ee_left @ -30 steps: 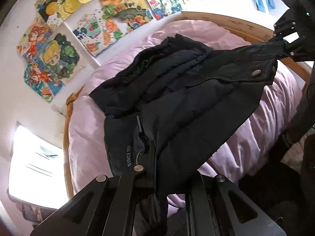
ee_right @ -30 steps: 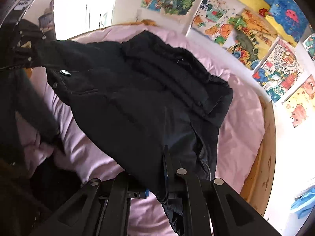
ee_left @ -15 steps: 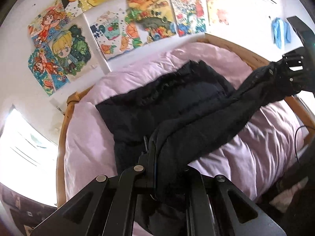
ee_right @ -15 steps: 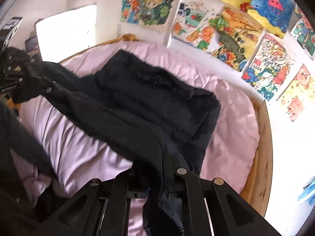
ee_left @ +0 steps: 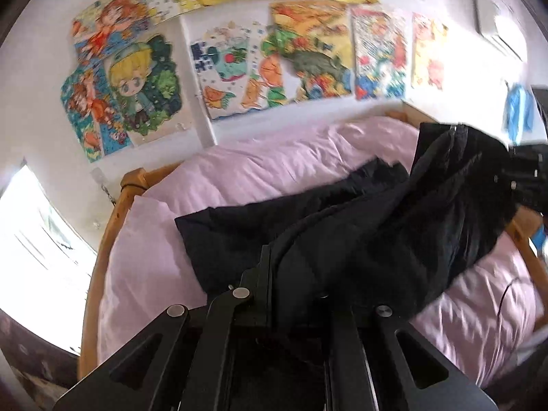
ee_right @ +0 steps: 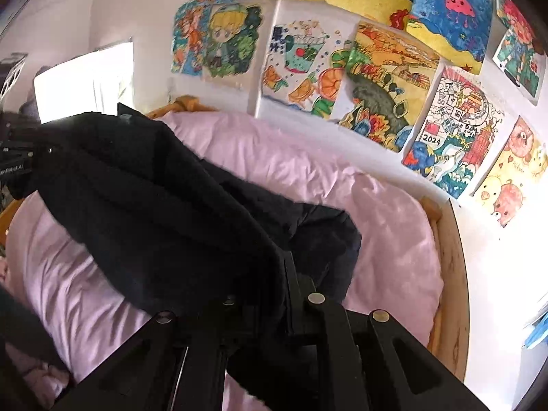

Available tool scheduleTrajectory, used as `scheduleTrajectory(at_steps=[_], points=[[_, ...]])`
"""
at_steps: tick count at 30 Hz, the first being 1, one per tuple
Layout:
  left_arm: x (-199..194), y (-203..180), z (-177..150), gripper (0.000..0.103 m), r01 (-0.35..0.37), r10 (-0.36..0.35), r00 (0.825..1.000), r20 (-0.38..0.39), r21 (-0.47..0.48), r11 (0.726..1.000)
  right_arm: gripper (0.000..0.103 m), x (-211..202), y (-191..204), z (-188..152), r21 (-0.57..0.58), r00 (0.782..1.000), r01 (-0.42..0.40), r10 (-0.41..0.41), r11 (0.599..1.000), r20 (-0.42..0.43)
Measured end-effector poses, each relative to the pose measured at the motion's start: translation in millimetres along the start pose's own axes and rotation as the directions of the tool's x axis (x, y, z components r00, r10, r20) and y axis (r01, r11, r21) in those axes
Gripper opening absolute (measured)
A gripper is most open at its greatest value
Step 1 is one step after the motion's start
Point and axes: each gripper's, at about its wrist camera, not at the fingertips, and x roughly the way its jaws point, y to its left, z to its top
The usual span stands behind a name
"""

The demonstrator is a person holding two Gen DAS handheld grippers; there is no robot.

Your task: Fold large clothes

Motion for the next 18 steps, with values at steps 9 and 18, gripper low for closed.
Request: scheduleTrajectory(at_steps=[9, 18], points=[[45, 18, 27, 0.007, -0.048, 0.05, 0.998, 0.037, -0.065, 0.997, 0.011, 57, -21, 16, 0.058, 0.999, 0.012, -0.015, 0.998, 0.041], [95, 53, 54, 0.007, 0.023, -0.011, 0.999, 0.045, -0.255, 0.967, 0.011, 109, -52, 41, 0.145, 0.999, -0.006, 0.001, 0.989, 0.035]])
